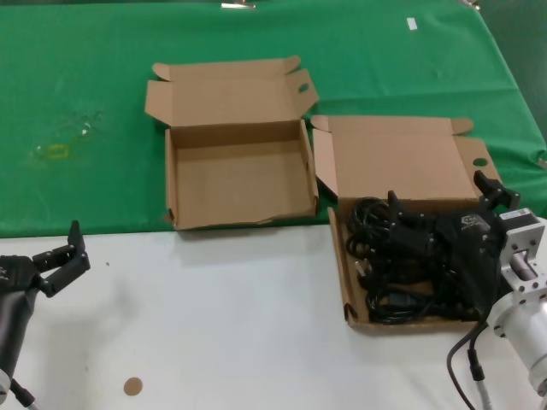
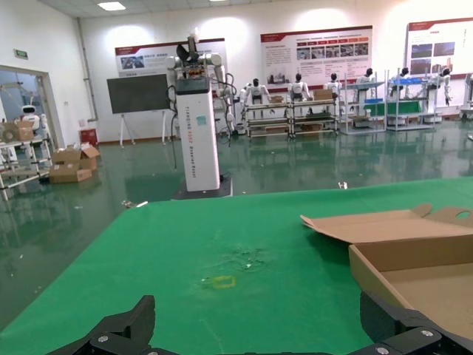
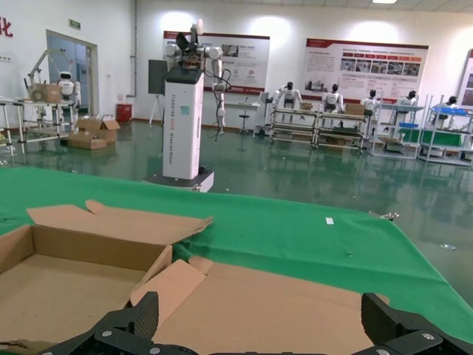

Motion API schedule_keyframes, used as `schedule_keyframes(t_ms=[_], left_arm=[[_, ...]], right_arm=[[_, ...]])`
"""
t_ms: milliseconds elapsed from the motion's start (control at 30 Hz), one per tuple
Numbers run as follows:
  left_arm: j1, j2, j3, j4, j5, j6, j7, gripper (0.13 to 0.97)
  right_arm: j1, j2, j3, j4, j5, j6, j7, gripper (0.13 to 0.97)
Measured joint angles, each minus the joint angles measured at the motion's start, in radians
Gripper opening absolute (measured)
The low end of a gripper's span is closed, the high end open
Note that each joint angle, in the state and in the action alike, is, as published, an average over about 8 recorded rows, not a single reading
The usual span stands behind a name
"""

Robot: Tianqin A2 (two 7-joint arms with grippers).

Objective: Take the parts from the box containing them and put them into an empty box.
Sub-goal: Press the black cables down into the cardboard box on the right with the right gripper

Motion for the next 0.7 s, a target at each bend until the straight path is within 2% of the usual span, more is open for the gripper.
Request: schedule_keyframes(t_ms=[700], left_arm=[[0.0,0.0,0.0,0.0,0.0,0.0,0.0,0.966]], right_arm=[[0.0,0.0,0.0,0.0,0.0,0.0,0.0,0.966]])
